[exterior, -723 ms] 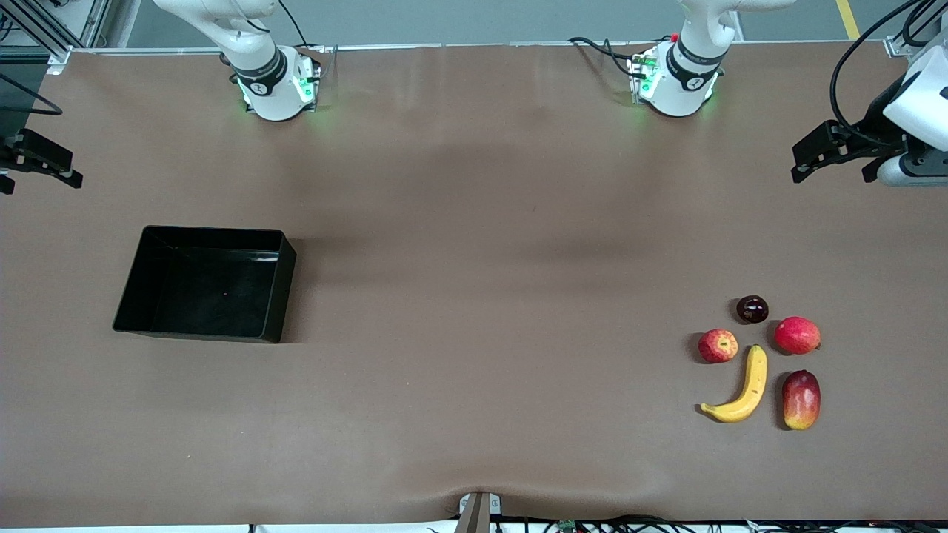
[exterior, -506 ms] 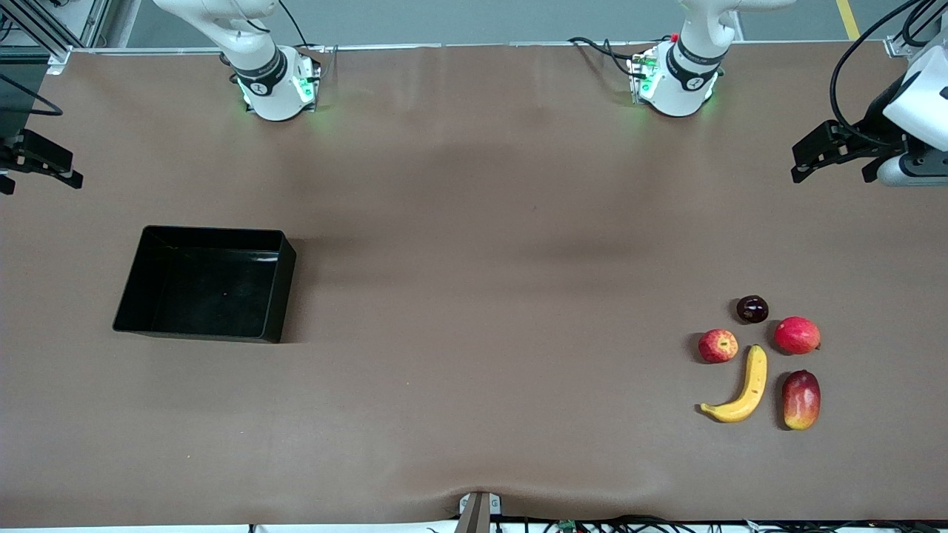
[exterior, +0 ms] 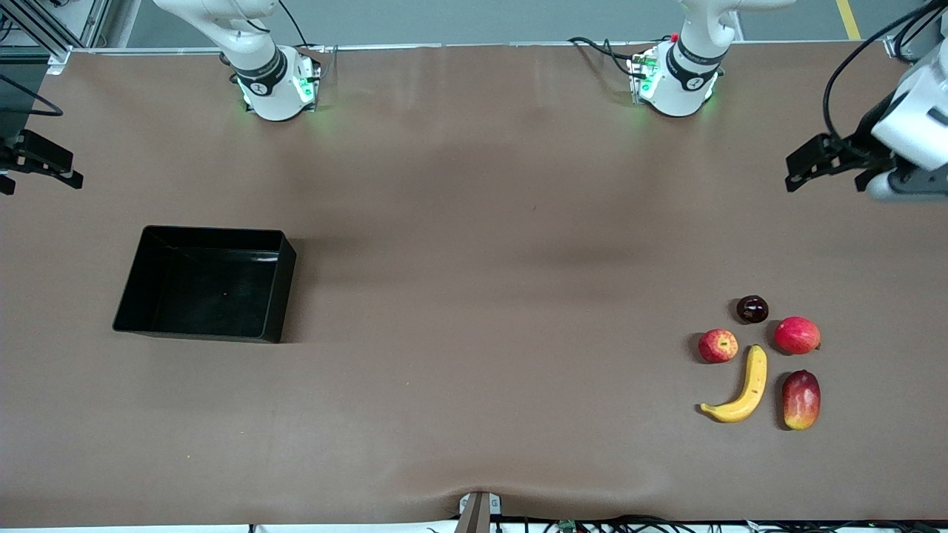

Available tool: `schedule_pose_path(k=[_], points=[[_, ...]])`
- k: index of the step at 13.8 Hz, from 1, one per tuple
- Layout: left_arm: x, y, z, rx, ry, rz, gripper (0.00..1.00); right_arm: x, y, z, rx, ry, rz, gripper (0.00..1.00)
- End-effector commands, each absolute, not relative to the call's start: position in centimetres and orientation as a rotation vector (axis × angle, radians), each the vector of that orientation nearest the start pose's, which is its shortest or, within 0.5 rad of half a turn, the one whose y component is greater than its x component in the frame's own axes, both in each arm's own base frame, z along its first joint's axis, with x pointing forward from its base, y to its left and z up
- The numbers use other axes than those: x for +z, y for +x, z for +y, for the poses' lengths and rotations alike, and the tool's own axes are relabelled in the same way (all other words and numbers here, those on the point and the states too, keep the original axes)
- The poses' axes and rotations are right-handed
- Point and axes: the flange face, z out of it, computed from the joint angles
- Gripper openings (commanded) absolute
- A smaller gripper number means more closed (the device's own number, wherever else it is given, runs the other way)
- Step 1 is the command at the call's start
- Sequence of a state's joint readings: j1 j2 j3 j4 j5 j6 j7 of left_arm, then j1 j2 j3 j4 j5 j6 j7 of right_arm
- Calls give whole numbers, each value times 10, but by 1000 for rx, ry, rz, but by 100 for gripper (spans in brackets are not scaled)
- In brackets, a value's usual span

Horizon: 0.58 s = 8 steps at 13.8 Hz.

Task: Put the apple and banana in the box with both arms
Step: 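Move the left gripper down toward the red-yellow apple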

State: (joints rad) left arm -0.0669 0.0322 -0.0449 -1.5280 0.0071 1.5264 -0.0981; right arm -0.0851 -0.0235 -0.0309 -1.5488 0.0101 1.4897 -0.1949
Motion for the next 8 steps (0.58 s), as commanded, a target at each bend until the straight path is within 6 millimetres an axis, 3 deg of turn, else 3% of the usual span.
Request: schedule_pose_path(k=[1,4,8], points=[[590,592,-62,52,-3096,13,100,643,535,-66,63,-3137,-103,100],[541,616,-60,88,-3065,19,100,643,535,-66,62,-3136,-103,100],[466,628,-68,47,-3069,-59,100,642,536,-71,62,-3135,-86,100]])
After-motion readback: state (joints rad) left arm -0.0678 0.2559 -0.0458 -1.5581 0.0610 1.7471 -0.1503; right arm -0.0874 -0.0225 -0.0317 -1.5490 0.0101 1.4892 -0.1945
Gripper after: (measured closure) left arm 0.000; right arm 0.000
